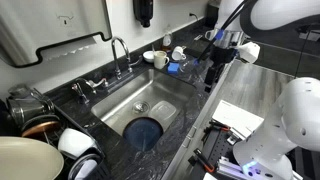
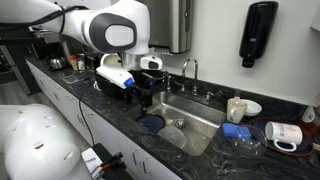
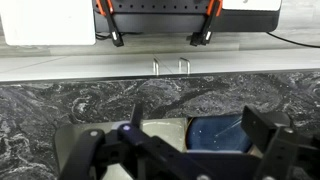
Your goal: Remove the clear fork from the mug and put it in the sink.
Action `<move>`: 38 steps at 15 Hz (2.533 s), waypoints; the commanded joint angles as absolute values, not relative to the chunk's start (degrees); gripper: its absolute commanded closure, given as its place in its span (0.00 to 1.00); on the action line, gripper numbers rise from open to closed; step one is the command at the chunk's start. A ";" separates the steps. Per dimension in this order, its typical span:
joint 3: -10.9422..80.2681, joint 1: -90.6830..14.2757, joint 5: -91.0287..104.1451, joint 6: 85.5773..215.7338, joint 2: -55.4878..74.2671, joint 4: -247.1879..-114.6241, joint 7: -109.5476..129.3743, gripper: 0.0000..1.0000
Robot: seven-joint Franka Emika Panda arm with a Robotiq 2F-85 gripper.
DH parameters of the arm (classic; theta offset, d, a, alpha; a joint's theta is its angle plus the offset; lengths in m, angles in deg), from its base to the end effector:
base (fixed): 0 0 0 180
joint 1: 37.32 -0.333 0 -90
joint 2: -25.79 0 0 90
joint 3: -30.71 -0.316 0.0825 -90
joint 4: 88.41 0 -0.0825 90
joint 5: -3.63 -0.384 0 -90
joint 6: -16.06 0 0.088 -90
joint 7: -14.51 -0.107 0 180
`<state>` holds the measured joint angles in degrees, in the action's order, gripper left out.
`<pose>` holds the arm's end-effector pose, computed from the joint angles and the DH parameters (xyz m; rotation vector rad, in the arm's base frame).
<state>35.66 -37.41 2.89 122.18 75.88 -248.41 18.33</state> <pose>0.2799 -0.0207 0.4326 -3.0576 -0.0168 0.0968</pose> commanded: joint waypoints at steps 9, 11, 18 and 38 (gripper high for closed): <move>35.18 -36.87 2.53 121.96 75.81 -248.86 18.68 0.00; 35.18 -36.87 2.53 121.96 75.81 -248.86 18.68 0.00; 35.18 -36.87 2.53 121.94 75.81 -248.86 18.68 0.00; 37.94 -38.87 4.80 154.07 47.14 -233.43 30.53 0.00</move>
